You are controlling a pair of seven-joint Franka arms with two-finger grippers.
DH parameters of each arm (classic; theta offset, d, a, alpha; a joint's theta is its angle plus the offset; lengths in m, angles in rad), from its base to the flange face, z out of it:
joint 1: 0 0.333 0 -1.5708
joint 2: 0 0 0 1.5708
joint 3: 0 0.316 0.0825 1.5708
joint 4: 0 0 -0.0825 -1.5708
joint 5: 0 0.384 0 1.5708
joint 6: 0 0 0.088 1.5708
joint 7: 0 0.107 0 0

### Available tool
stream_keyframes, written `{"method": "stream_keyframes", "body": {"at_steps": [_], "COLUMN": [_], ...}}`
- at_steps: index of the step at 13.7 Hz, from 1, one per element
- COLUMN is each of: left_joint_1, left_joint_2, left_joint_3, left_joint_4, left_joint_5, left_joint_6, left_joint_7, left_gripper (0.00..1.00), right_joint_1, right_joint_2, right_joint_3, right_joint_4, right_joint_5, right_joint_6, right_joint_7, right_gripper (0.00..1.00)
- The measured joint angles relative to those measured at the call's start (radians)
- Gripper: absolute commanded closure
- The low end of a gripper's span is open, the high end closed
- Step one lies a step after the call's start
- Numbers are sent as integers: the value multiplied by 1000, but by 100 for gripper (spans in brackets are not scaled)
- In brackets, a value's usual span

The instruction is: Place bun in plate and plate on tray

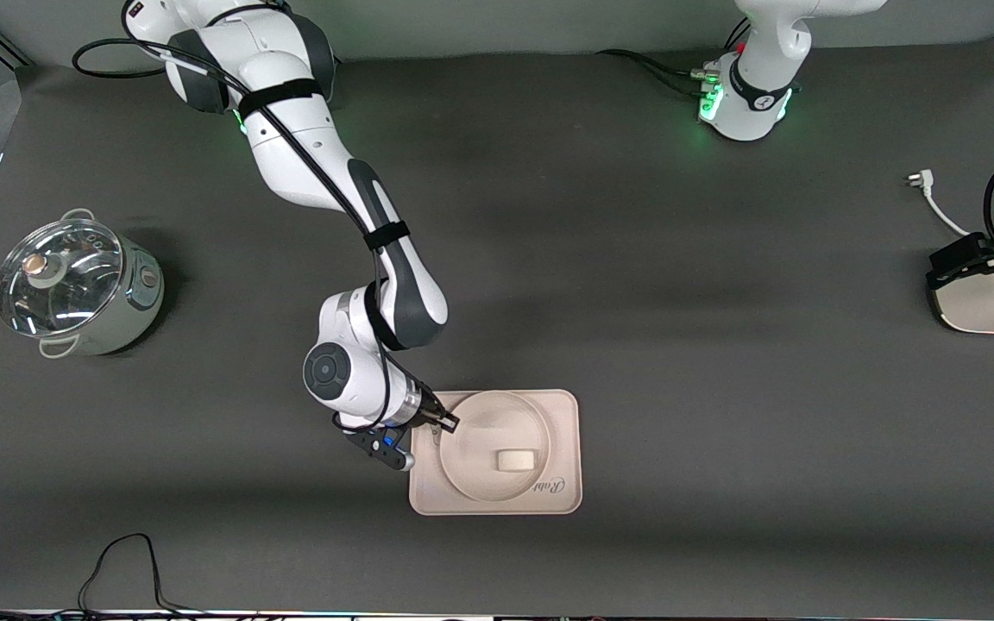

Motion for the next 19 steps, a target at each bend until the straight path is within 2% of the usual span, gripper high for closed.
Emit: {"method": "stream_keyframes", "body": {"at_steps": [4, 8, 12, 15, 17, 18, 19], "left_joint_1": [0, 1, 2, 1, 1, 2, 2], "left_joint_2": [0, 2, 9, 25, 31, 32, 33], "left_joint_3": [0, 0, 0, 0, -1, -1, -1], "left_joint_4": [0, 0, 0, 0, 0, 0, 0], "left_joint_5": [-2, -2, -2, -2, -2, -2, -2], "left_joint_6": [5, 7, 7, 7, 7, 7, 7], "left_joint_7": [0, 0, 0, 0, 0, 0, 0], "left_gripper": [0, 0, 0, 0, 0, 0, 0], "right_joint_1": [-28, -96, -146, -145, -152, -186, -254], "right_joint_2": [-60, -217, -394, -521, -625, -690, -763], "right_joint_3": [-18, -46, -97, -115, -98, -52, 30], "right_joint_4": [24, 32, 29, -8, -92, -149, -212], "right_joint_5": [-91, -264, -329, -463, -526, -569, -621], "right_joint_6": [-22, -242, -480, -586, -598, -599, -599], "right_joint_7": [-58, -190, -359, -420, -442, -450, -458], "right_gripper": [0, 0, 0, 0, 0, 0, 0]}}
